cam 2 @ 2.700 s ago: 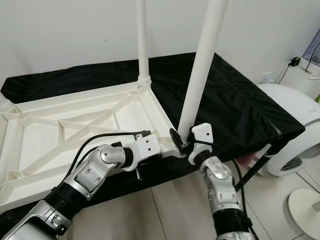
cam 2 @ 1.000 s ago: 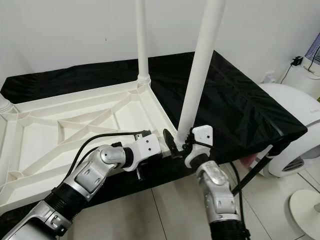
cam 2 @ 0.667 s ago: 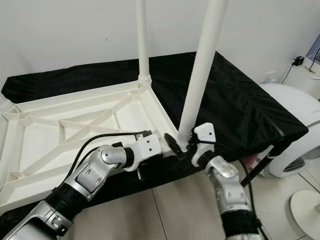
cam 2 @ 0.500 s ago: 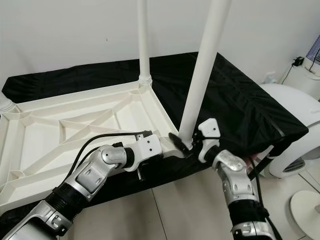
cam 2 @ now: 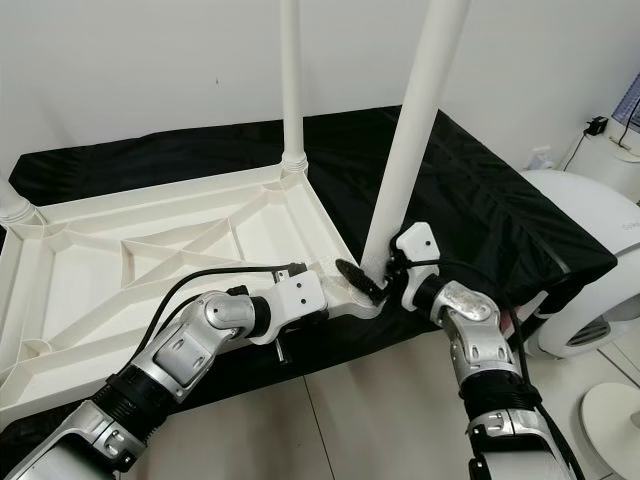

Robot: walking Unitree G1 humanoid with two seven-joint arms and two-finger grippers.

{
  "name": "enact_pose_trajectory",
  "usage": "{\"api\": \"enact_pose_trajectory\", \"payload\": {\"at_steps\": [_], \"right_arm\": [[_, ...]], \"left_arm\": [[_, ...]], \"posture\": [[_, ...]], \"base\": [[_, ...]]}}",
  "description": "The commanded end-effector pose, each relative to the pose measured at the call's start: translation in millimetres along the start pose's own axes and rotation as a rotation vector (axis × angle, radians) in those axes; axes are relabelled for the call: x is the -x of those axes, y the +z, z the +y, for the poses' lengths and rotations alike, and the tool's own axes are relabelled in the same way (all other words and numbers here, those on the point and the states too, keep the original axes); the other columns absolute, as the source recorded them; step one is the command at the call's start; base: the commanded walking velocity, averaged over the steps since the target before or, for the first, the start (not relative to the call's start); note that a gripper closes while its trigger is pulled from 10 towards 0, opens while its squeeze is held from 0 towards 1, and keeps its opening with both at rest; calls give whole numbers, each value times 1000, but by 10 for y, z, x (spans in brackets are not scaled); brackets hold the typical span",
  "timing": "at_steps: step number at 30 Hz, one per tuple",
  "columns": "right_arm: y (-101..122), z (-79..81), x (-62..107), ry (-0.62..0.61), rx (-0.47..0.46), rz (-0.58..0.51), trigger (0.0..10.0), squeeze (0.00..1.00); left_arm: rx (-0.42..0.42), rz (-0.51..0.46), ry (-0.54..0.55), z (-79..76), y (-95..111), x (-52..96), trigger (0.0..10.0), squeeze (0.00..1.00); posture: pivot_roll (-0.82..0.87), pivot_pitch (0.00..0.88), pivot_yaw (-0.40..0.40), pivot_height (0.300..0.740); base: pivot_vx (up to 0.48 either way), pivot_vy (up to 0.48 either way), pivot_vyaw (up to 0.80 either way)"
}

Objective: Building children table

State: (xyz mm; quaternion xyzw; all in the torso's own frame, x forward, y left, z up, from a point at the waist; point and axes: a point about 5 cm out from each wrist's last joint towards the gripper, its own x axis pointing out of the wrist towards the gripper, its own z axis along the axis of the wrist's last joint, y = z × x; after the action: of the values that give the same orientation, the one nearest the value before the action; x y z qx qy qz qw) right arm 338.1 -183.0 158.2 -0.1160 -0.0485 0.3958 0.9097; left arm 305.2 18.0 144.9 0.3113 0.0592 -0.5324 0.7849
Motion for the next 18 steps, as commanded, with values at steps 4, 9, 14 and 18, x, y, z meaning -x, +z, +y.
{"api": "enact_pose_trajectory", "payload": {"at_steps": [4,9,14,18], "right_arm": [[-48,71,-35,67,-2,15,0,0],[-106,101,-1,87,-5,33,0,0],[-151,104,45,90,-9,44,0,0],[-184,125,82,67,-27,42,1765,0]], "left_arm": [[2,24,-39,-69,-49,-37,10000,0],[3,26,-40,-67,-52,-35,10000,0],[2,26,-42,-64,-52,-38,10000,0],[2,26,-43,-66,-52,-42,10000,0]], "posture": [[-89,45,28,740],[-93,48,30,740],[-97,51,32,740],[-100,54,32,740]], "base": [[0,0,0],[0,0,0],[0,0,0],[0,0,0]]}}
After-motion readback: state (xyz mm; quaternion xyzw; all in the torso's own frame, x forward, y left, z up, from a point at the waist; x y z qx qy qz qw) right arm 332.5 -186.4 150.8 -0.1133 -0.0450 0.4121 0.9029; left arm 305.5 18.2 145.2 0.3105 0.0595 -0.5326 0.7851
